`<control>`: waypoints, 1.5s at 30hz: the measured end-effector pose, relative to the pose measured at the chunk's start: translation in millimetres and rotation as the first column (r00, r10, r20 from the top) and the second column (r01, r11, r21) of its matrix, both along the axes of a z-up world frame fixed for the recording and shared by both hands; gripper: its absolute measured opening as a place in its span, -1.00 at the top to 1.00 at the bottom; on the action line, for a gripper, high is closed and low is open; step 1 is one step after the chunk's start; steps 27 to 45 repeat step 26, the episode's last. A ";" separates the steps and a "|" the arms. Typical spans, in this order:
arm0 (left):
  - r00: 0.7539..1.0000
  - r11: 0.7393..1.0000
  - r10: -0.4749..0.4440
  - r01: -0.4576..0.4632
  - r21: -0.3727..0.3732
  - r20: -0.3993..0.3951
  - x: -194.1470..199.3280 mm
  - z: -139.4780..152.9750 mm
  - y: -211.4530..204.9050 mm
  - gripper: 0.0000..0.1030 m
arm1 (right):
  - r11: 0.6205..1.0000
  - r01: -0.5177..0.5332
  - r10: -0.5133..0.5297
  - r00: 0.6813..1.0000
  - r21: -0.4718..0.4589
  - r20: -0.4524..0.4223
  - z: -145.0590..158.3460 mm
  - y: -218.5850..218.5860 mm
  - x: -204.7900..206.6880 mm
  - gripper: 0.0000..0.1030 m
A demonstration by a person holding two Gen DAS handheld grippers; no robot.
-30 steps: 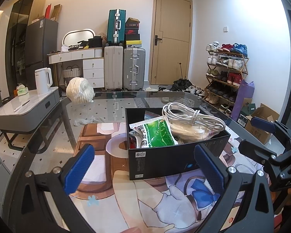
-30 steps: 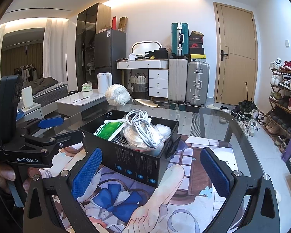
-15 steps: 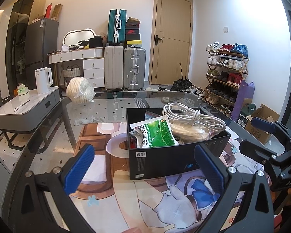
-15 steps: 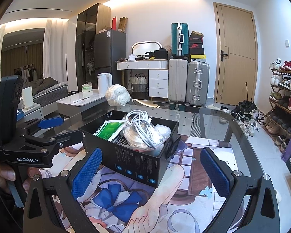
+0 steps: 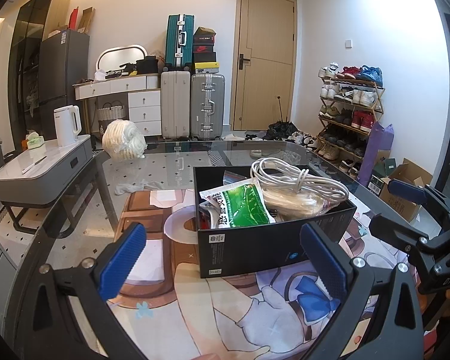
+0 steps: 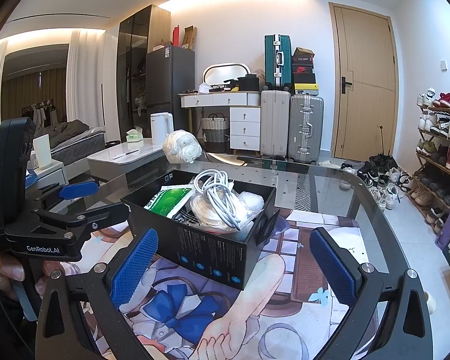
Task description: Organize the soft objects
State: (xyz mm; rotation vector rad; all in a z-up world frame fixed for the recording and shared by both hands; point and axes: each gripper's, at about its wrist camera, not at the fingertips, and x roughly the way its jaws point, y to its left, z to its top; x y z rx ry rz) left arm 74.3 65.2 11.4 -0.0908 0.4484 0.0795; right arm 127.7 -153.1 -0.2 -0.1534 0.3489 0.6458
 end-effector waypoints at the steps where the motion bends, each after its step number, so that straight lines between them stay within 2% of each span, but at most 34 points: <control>1: 1.000 1.000 0.000 0.000 0.002 0.000 0.0 -0.4 0.0 -1.00 | 1.000 0.000 0.000 1.000 -0.001 -0.001 0.2 -0.3 -0.2 -0.99; 45: 1.000 1.000 0.016 -0.016 0.014 0.000 1.0 0.5 0.7 -1.00 | 1.000 0.002 -0.002 1.000 0.004 0.000 0.4 -0.2 -0.7 -0.99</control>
